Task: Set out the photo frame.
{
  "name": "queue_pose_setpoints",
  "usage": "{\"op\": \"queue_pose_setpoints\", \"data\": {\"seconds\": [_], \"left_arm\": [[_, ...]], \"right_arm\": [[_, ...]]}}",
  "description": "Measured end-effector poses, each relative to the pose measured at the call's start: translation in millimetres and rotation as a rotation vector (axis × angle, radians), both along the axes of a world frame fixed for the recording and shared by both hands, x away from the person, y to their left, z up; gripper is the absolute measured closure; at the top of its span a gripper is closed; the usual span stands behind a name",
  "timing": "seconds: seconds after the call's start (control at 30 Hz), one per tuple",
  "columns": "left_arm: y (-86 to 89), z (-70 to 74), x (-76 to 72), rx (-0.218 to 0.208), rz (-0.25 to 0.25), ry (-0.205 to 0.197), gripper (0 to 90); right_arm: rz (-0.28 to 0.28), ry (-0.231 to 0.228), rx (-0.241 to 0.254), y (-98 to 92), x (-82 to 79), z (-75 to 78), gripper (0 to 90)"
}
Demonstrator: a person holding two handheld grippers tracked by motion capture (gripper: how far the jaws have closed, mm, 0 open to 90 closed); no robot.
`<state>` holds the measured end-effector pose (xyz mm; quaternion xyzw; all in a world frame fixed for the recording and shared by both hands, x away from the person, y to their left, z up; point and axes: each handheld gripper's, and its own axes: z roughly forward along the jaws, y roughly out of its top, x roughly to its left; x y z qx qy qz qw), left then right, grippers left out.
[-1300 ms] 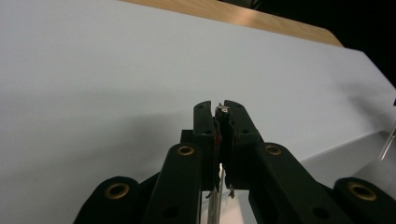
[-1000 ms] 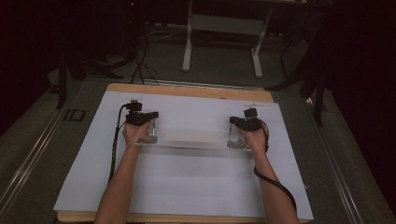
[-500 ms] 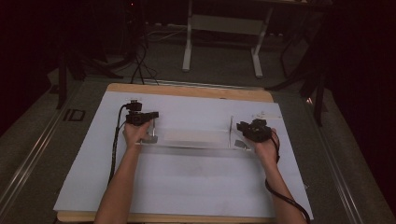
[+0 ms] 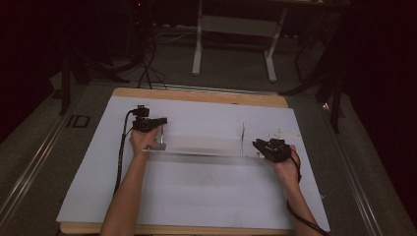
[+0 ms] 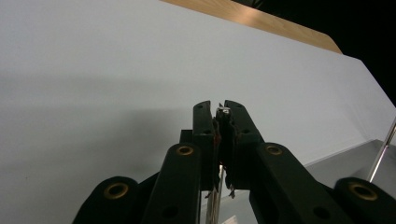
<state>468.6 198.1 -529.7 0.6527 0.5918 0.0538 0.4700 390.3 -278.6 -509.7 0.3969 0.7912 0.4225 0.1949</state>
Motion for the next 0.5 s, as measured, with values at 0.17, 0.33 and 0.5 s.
{"op": "queue_pose_setpoints", "data": {"seconds": [0.17,0.33,0.5], "left_arm": [[0.1,0.1,0.2,-0.003,0.002,0.006,84.3],[0.1,0.3,0.5,-0.003,0.001,0.009,84.3],[0.2,0.1,0.6,-0.006,0.000,0.010,84.3]], "right_arm": [[0.048,-0.008,-0.038,4.5,-3.6,-1.8,73.3],[0.103,-0.021,-0.075,10.6,-6.3,-3.9,64.2],[0.151,-0.084,-0.043,16.7,-8.0,1.0,53.3]]}}
